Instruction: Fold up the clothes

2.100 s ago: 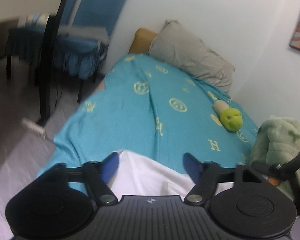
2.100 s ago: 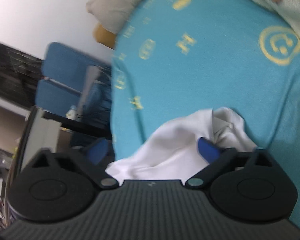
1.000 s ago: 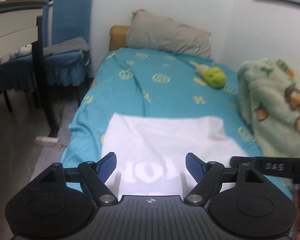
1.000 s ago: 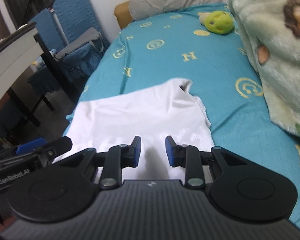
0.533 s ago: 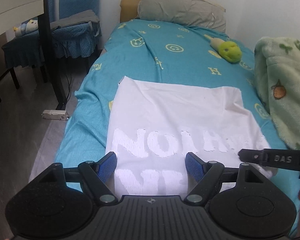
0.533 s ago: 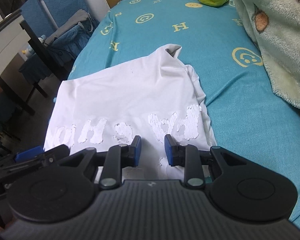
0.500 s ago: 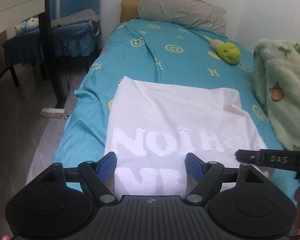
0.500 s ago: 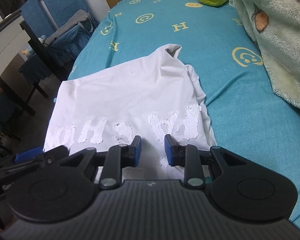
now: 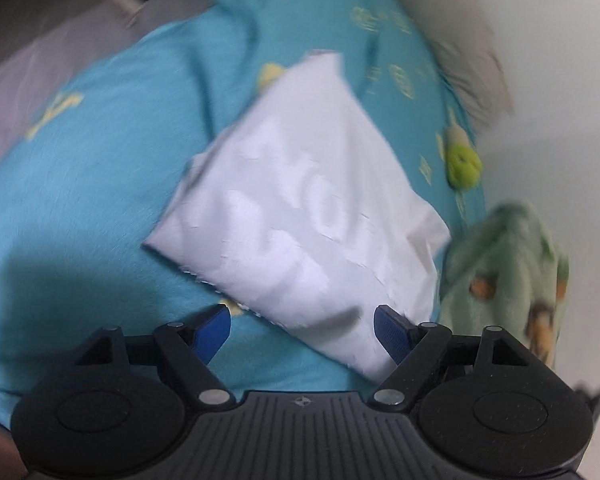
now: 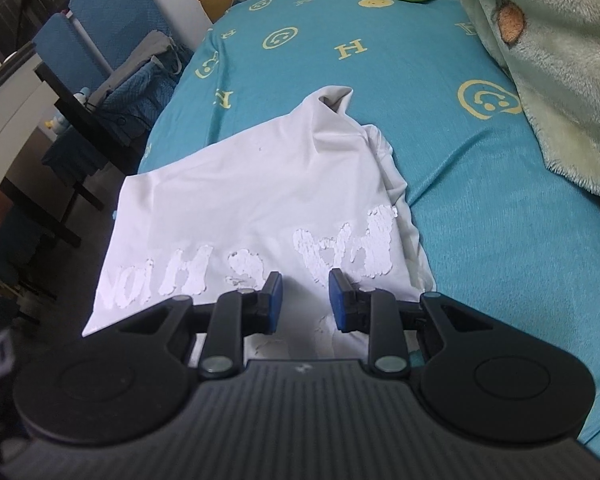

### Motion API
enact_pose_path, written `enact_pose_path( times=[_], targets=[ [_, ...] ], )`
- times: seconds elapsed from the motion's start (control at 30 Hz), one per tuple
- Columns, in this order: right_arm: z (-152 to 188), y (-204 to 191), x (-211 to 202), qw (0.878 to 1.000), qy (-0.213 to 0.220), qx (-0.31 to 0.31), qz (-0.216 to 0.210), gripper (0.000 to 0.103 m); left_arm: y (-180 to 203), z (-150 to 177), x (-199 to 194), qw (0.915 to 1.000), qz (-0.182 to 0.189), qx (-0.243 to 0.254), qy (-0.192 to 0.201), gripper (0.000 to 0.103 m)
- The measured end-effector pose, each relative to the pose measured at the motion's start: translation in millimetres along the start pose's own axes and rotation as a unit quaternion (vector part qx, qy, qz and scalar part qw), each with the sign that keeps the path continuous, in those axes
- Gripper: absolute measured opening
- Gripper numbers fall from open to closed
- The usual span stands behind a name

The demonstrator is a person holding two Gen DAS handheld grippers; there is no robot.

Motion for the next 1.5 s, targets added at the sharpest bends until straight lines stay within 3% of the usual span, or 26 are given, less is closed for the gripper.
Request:
enact_pose_path(
  times=[0.07, 0.13, 0.23, 0.4, 0.47, 0.53, 0.63, 0.8, 0.93, 0.97, 1.0, 1.03, 1.07, 1.1, 1.23, 1.33, 1.4, 1.5],
  targets=[
    [0.1, -0.1, 0.3, 1.000, 0.000, 0.002, 0.000, 0.028, -11.4, -8.4, 3.2, 0.9983, 0.029, -0.047, 0.019, 0.081],
    [0.0, 0.0, 0.9, 1.000, 0.000, 0.002, 0.000, 0.028, -12.7, -16.6, 2.9, 0.9968, 0.041, -0.058, 0.037, 0.079],
    [-0.2, 1.4, 1.4, 1.000, -0.001, 0.008, -0.002, 0.027, -8.0, -21.8, -0.1, 0.9953, 0.058, -0.050, 0.059, 0.076],
    [-0.1, 5.3, 1.8, 1.000, -0.004, 0.027, -0.005, 0.027, 12.5, -19.5, -13.3, 0.9887, 0.125, -0.011, 0.082, 0.076],
    [0.1, 7.0, 2.5, 0.999, -0.007, 0.036, -0.008, 0.027, 11.8, -20.2, -10.8, 0.9900, 0.117, -0.010, 0.078, 0.077],
    [0.5, 8.3, 3.0, 0.999, -0.010, 0.043, -0.011, 0.027, 1.8, -20.5, -3.1, 0.9940, 0.085, -0.023, 0.065, 0.075],
    [0.9, 7.7, 2.8, 0.999, -0.010, 0.044, -0.013, 0.027, -14.8, -21.4, 9.0, 0.9972, 0.041, -0.041, 0.047, 0.062],
    [-1.5, 9.6, -5.0, 0.999, 0.001, 0.052, -0.012, 0.030, -19.3, -28.8, 10.2, 0.9960, 0.035, -0.047, 0.067, 0.045],
    [-9.7, 7.5, -31.6, 0.997, 0.053, 0.052, -0.013, 0.034, -13.2, -30.5, 6.7, 0.9952, 0.047, -0.034, 0.078, 0.029],
    [-10.8, 6.6, -38.1, 0.996, 0.060, 0.058, -0.025, 0.042, -11.3, -30.8, 5.3, 0.9949, 0.051, -0.031, 0.081, 0.025],
    [-10.8, 5.7, -43.6, 0.994, 0.063, 0.072, -0.046, 0.063, -9.4, -31.1, 4.0, 0.9945, 0.056, -0.028, 0.084, 0.023],
    [-9.7, 5.2, -47.9, 0.991, 0.061, 0.094, -0.072, 0.076, -7.5, -31.5, 2.7, 0.9941, 0.060, -0.025, 0.087, 0.021],
    [-7.7, 5.7, -50.6, 0.986, 0.053, 0.121, -0.105, 0.097, -5.7, -31.8, 1.3, 0.9936, 0.065, -0.022, 0.090, 0.019],
    [-4.8, 6.1, -51.4, 0.978, 0.039, 0.151, -0.141, 0.101, -3.3, -32.1, 0.1, 0.9932, 0.069, -0.018, 0.092, 0.019],
    [18.0, 3.5, -32.1, 0.925, -0.072, 0.268, -0.260, 0.101, 9.0, -29.3, 0.0, 0.9912, 0.087, -0.002, 0.100, 0.017],
    [38.0, 0.5, -5.9, 0.892, -0.148, 0.326, -0.275, 0.101, 13.0, -28.1, -2.3, 0.9896, 0.099, -0.001, 0.104, 0.017],
    [45.8, -1.2, 7.4, 0.884, -0.167, 0.345, -0.267, 0.101, 12.9, -26.6, -4.5, 0.9892, 0.103, -0.004, 0.105, 0.017],
    [50.2, 5.4, 22.5, 0.885, -0.163, 0.365, -0.238, 0.100, 10.8, -26.2, -8.7, 0.9882, 0.109, -0.007, 0.107, 0.016]
  ],
)
Point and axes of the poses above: each gripper's, at about its wrist camera, not at the fingertips, and x roughly the way its jaws point, y to its right, z to its underside, the point moved 5 cm from there along x, roughly the way its jaws point, and after that the axes turned 11 degrees about z, right-handed, at the moved point
